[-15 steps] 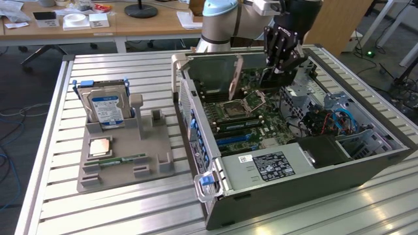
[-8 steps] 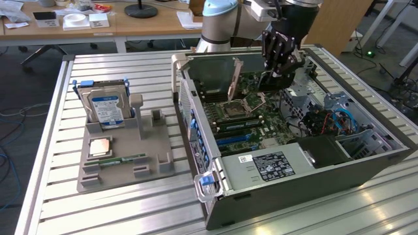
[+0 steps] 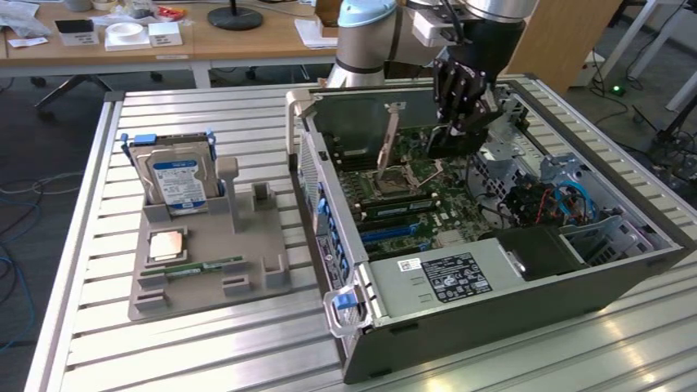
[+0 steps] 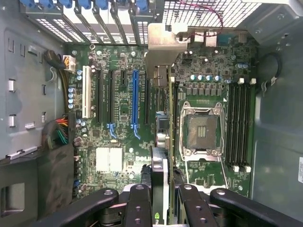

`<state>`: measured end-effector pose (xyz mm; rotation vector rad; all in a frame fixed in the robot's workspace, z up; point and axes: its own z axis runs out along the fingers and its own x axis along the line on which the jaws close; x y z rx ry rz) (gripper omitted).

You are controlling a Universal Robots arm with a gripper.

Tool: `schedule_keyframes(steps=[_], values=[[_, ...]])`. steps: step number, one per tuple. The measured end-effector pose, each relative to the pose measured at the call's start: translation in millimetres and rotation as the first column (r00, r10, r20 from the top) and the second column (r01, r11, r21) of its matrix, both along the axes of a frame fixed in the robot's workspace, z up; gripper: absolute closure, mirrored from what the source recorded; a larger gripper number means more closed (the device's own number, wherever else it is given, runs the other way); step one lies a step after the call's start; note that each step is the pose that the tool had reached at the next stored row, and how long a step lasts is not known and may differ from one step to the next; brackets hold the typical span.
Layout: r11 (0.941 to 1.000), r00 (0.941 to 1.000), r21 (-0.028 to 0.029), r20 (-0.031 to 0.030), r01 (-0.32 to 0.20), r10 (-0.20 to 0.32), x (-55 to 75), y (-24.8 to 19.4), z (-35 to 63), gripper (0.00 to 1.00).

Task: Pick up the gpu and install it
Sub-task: 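Insert the gpu into the slot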

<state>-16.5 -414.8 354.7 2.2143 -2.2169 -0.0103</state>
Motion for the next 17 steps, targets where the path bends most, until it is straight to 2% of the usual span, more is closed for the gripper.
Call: schedule_keyframes(steps=[5,10,17], values=[[1.0000,1.0000,-0.0001,0.0012,0.000,0.000,-1.4,-0.1,-2.6,0.73],[1.0000,1.0000,-0.0001,0.0013,-0.001,0.001,-2.1,-5.5,-4.3,0.73],[1.0000,1.0000,0.0000,0.0049,-0.002,0.002,-3.6,-9.7,-11.3,0.73]])
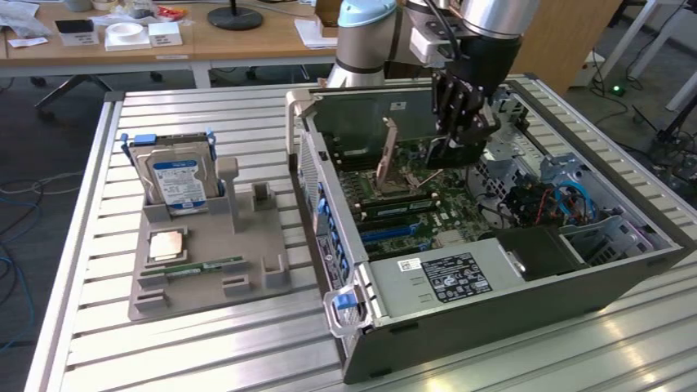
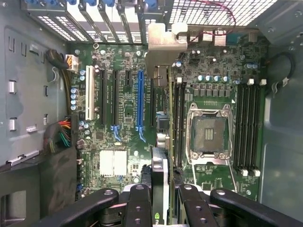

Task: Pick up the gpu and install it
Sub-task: 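Insert the gpu into the slot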

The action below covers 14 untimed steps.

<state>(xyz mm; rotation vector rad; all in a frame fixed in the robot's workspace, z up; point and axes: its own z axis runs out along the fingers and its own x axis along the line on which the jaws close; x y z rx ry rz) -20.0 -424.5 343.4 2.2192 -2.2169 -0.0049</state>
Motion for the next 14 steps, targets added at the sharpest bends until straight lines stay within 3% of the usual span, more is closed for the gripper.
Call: schedule_keyframes(steps=[4,9,14], values=[[1.0000,1.0000,0.0000,0.0004,0.000,0.000,-0.9,-1.5,-0.9,0.73],[1.0000,1.0000,0.0000,0.0004,0.000,0.000,-1.5,-8.2,-1.6,0.73],[1.0000,1.0000,0.0000,0.0004,0.000,0.000,-2.4,-11.2,-7.2,0.73]])
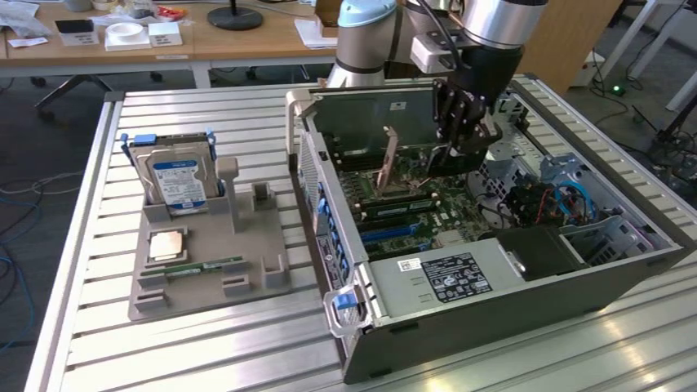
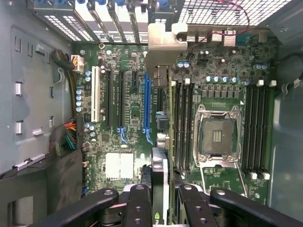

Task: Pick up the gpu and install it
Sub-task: 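Insert the gpu into the slot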

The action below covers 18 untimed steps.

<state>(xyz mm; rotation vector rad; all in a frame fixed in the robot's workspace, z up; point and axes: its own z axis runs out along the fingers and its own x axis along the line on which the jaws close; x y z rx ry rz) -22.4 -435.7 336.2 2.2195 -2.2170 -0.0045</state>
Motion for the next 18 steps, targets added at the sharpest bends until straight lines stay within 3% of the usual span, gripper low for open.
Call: schedule_keyframes(steps=[18], values=[[1.0000,1.0000,0.0000,0.0008,-0.001,0.001,-5.8,-3.7,-25.8,0.73]])
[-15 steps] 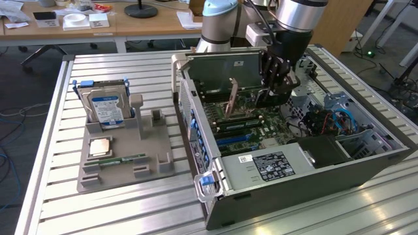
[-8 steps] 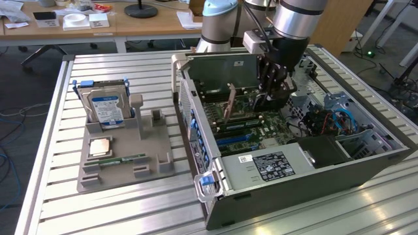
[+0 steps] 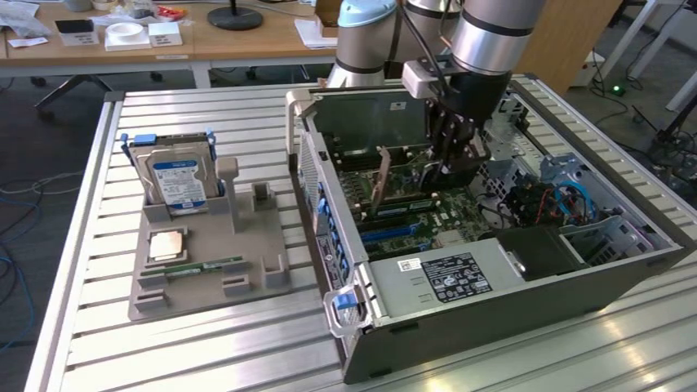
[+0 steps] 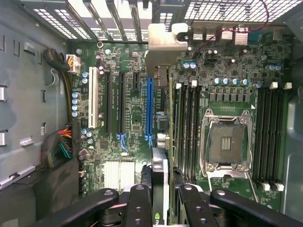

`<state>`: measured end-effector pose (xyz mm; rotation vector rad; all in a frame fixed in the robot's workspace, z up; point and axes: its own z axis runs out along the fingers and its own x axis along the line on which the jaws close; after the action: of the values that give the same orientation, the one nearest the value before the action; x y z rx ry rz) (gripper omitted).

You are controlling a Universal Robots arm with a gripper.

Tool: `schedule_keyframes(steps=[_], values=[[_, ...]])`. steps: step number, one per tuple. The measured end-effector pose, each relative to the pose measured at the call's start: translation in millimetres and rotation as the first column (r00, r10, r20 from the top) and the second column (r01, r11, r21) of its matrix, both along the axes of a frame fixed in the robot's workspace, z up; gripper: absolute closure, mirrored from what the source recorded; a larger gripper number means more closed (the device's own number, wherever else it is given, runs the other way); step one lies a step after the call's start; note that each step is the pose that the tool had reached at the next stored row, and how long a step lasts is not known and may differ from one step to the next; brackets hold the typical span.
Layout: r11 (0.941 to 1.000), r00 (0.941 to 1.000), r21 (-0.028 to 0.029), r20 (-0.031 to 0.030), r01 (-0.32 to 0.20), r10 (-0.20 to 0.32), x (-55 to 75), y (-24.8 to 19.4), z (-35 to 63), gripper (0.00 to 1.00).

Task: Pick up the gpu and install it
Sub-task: 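Insert the gpu into the slot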

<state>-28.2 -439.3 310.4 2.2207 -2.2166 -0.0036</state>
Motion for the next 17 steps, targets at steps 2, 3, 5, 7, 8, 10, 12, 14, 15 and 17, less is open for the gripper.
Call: schedule_keyframes(steps=[2,3,5,7,8,10,12,14,15,17], values=[[1.0000,1.0000,0.0001,0.0000,0.000,0.000,-0.2,-0.1,-1.9,0.73],[1.0000,1.0000,0.0000,0.0000,0.000,0.000,-0.2,-0.1,-2.6,0.73],[1.0000,1.0000,-0.0002,-0.0001,0.000,0.000,-0.2,-0.1,-3.0,0.73],[1.0000,1.0000,-0.0001,0.0000,0.000,0.000,-0.2,-0.1,-3.1,0.73],[1.0000,1.0000,0.0002,0.0001,0.000,0.000,-0.2,-0.1,-3.7,0.73],[1.0000,1.0000,0.0002,0.0001,0.000,0.000,-0.2,-0.1,-5.7,0.73],[1.0000,1.0000,0.0001,0.0000,0.000,0.000,-0.2,-0.1,-8.1,0.73],[1.0000,1.0000,0.0001,0.0000,0.000,0.000,-0.2,-0.1,-10.3,0.73],[1.0000,1.0000,0.0001,0.0000,0.000,0.000,-0.2,-0.1,-11.2,0.73],[1.0000,1.0000,0.0001,0.0000,0.000,0.000,-0.2,-0.1,-12.9,0.73]])
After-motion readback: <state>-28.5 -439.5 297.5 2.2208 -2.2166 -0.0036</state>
